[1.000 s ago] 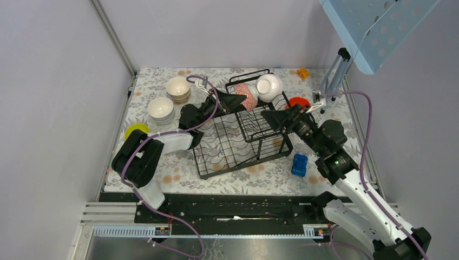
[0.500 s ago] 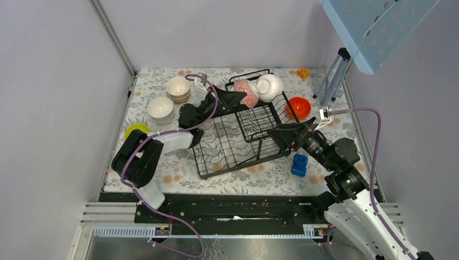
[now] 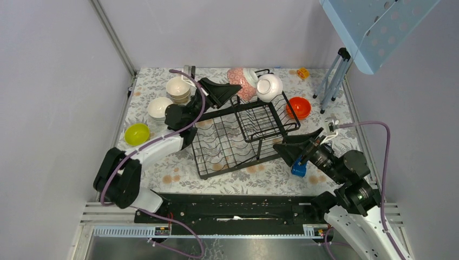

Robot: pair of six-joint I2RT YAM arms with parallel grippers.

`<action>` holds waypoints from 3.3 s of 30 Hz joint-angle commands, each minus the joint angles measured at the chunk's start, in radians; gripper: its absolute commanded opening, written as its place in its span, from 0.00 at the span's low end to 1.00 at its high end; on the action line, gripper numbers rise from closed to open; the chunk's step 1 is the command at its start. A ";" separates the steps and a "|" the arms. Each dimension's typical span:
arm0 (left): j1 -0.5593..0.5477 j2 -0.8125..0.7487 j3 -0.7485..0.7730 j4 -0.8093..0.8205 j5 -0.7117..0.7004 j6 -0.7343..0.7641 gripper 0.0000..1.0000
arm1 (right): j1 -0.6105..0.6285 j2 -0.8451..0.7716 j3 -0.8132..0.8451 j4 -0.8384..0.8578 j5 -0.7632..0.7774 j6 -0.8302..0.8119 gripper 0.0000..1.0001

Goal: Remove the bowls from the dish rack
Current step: Pick up the bowl from the dish rack, then place the bowl at the center of the board.

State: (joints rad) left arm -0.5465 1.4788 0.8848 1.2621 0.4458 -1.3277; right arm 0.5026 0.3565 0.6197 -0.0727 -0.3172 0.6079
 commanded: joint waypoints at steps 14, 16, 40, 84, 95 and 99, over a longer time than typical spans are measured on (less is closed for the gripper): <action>-0.345 -0.614 -0.012 -0.888 -0.195 0.632 0.00 | -0.004 -0.106 0.132 -0.240 -0.138 -0.034 1.00; -0.375 -0.667 -0.019 -1.012 -0.235 0.659 0.00 | -0.005 -0.104 0.146 -0.259 -0.143 -0.036 1.00; -0.541 -0.860 -0.092 -1.639 -0.524 0.828 0.00 | -0.004 -0.153 0.038 -0.390 -0.128 -0.141 1.00; -1.321 -0.320 0.089 -1.943 -0.962 1.288 0.00 | -0.005 0.238 0.224 -0.728 -0.024 -0.184 0.84; -1.362 -0.113 0.196 -1.988 -0.879 1.605 0.00 | 0.178 0.374 0.306 -0.771 0.079 -0.195 0.78; -1.362 -0.095 0.201 -1.991 -0.868 1.696 0.00 | 0.359 0.450 0.317 -0.760 0.203 -0.147 0.78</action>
State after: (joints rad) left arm -1.9034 1.3823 1.0267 -0.7536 -0.4236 0.2092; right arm 0.7193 0.7448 0.8925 -0.8310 -0.2413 0.4332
